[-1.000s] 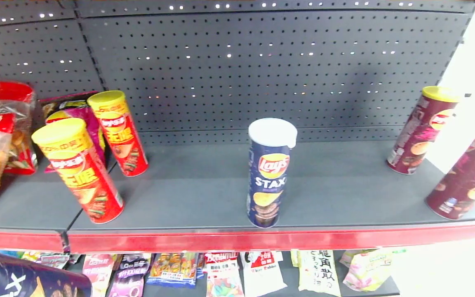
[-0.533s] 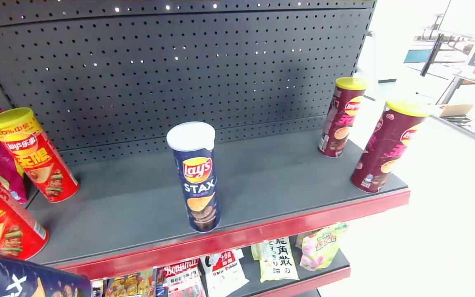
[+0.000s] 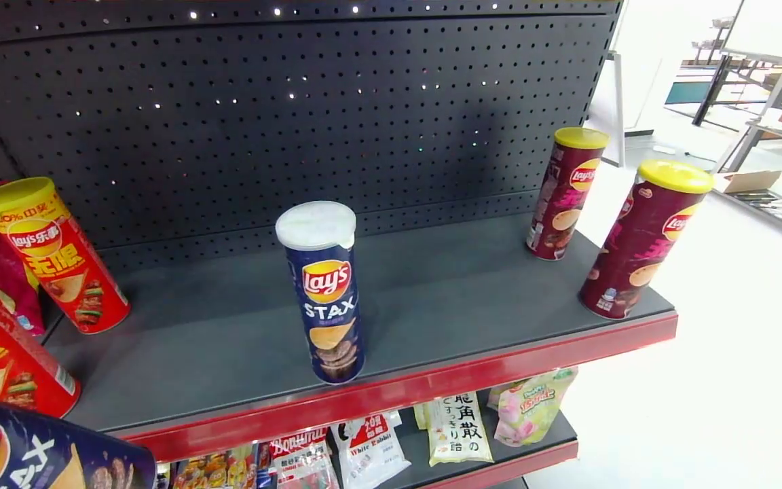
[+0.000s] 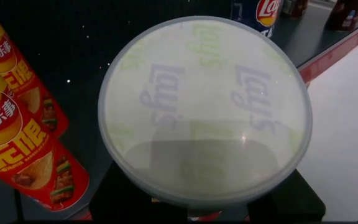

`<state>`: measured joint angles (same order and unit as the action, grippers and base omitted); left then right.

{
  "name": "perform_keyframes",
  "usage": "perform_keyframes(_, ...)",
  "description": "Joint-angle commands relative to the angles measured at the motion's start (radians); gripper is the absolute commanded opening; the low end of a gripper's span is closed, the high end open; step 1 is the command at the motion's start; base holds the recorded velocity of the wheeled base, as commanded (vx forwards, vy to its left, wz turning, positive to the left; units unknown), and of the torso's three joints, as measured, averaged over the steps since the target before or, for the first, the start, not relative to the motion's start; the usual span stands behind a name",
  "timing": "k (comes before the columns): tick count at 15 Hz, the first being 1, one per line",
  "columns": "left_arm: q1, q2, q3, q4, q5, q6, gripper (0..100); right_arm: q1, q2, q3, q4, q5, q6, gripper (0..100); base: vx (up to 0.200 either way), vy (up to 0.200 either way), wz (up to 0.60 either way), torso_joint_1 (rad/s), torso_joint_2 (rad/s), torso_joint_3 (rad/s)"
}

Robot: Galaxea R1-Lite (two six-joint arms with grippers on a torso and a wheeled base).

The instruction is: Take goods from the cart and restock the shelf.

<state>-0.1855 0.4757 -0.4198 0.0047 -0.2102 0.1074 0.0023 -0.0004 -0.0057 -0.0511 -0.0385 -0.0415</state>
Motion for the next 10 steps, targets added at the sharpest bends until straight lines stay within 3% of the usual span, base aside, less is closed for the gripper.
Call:
perform_keyframes(1,0.000,0.014,-0.001,-0.005,0.000,0.000,0,0.001,0.000,0.001,0.002,0.000,0.009,100,0.000,0.000,0.00,0.000,0.00,0.000)
perform_keyframes(3,0.000,0.021,-0.001,-0.006,0.000,0.000,0,-0.001,0.000,0.003,0.059,0.028,0.018,100,0.000,0.000,0.00,0.000,0.00,0.000)
perform_keyframes(10,0.001,0.070,-0.027,-0.006,0.009,-0.002,0,0.001,0.000,0.004,0.054,0.031,0.038,100,0.000,0.000,0.00,0.000,0.00,0.000)
